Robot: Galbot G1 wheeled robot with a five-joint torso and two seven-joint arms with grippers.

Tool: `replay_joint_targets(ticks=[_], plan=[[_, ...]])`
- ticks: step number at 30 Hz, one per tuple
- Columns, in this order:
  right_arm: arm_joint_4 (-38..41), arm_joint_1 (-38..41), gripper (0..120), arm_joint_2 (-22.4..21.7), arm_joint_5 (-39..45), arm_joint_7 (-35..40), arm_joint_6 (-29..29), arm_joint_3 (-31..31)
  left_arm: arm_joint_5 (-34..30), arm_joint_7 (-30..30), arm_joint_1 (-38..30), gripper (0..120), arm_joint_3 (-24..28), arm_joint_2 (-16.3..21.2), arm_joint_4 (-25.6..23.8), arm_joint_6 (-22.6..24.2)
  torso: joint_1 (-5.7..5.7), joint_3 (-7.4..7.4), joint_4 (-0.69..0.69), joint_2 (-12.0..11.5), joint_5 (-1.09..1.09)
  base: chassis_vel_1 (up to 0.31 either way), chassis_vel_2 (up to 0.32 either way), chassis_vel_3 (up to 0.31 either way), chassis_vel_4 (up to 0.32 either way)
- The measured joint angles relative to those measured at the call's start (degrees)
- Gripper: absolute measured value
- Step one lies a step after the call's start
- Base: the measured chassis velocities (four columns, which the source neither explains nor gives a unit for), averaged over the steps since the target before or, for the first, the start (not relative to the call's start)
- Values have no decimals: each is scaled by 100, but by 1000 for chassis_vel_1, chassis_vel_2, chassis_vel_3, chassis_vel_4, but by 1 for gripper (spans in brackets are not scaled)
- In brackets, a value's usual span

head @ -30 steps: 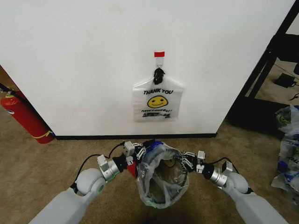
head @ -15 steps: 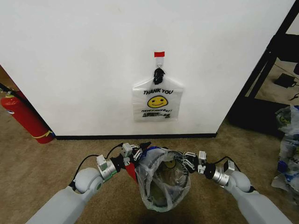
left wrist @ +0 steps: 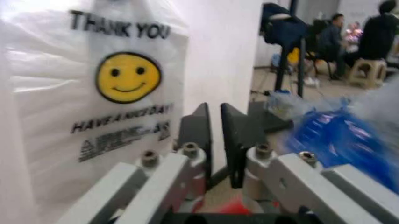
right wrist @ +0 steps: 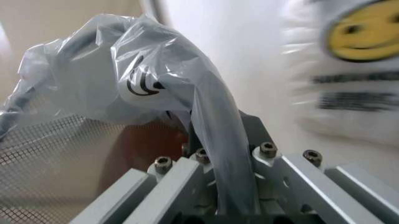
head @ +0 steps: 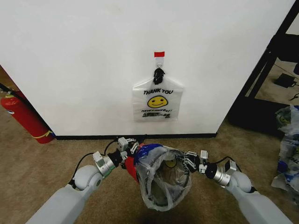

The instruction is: Pick up the garbage bag from the wall and place it over the trash bin.

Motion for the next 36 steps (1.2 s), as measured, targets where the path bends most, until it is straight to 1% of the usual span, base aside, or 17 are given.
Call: replay_joint_targets(ticks=[1, 3, 4, 5, 6, 8, 9, 12, 14, 18, 21, 22, 24, 25, 29, 33, 36], plan=[[0, 0, 1, 0, 0, 0, 0, 0, 0, 0, 0, 10, 0, 0, 0, 0, 0, 0, 0, 0, 0, 0, 0, 0, 0], [45, -129, 1, 73, 499, 729, -20, -101, 23, -261, 208, 22, -87, -159, -3, -113, 0, 0, 1, 0, -1, 0, 0, 0, 0], [73, -162, 1, 91, 609, 926, -33, -126, 79, -425, 262, 23, -101, -197, -3, -131, 0, 0, 0, 0, -2, 0, 0, 0, 0], [137, -222, 1, 126, 774, 1299, -56, -167, 230, -846, 348, 30, -125, -275, -3, -140, 0, 0, 0, 0, 0, 0, 0, 0, 0], [181, -262, 1, 152, 838, 1527, -67, -189, 357, -1224, 404, 31, -146, -338, -3, -128, 0, 0, 1, 0, -1, 0, 0, 0, 0], [269, -377, 1, 235, 862, 2225, -83, -253, 618, -2376, 582, 41, -264, -541, -22, 57, 0, 0, 1, 0, -2, 0, 0, 0, 0], [269, -377, 1, 235, 862, 2225, -83, -253, 618, -2376, 582, 41, -264, -541, -22, 57, 0, 0, 1, 0, -2, 0, 0, 0, 0], [293, -458, 1, 323, 778, 2780, -47, -316, 664, -3062, 798, 52, -476, -667, -109, 207, 0, 0, 0, 0, -1, 0, 0, 0, 0], [334, -504, 1, 391, 739, 3103, -19, -361, 704, -3242, 976, 62, -626, -672, -189, 214, 0, 0, 1, 0, 1, 0, 0, 0, 0], [505, -575, 1, 486, 726, 3697, -12, -451, 801, -3459, 1209, 74, -759, -658, -334, 246, 0, 0, 2, 0, -2, 0, 0, 0, 0], [850, -683, 1, 576, 725, 4720, -215, -591, 894, -3805, 1392, 86, -841, -695, -496, 372, 0, -1, 1, 0, 0, 0, 0, 0, 0], [1072, -717, 1, 622, 735, 5389, -423, -671, 923, -3957, 1453, 91, -857, -728, -541, 432, 0, 0, 0, 0, -1, 0, 0, 0, 0], [1338, -718, 1, 695, 807, 6212, -766, -733, 1000, -4084, 1525, 97, -883, -792, -554, 459, 0, 0, 0, 0, -2, 0, 0, 0, 0], [1338, -718, 1, 695, 807, 6212, -766, -733, 1000, -4084, 1525, 97, -883, -792, -554, 459, 0, 0, 0, 0, -2, 0, 0, 0, 0], [1589, -628, 1, 823, 1038, 7080, -1464, -715, 1112, -4171, 1713, 100, -933, -923, -554, 444, 0, 0, 2, 0, -1, 0, 0, 0, 0], [1727, -571, 1, 888, 1210, 7476, -1893, -647, 1178, -4195, 1818, 100, -953, -972, -549, 405, 0, -1, 1, 0, -1, 0, 0, 0, 0], [1900, -520, 1, 928, 1324, 8052, -2386, -614, 1227, -4212, 1843, 100, -955, -979, -516, 398, 0, 0, 1, 0, -1, 0, 0, 0, 0]])
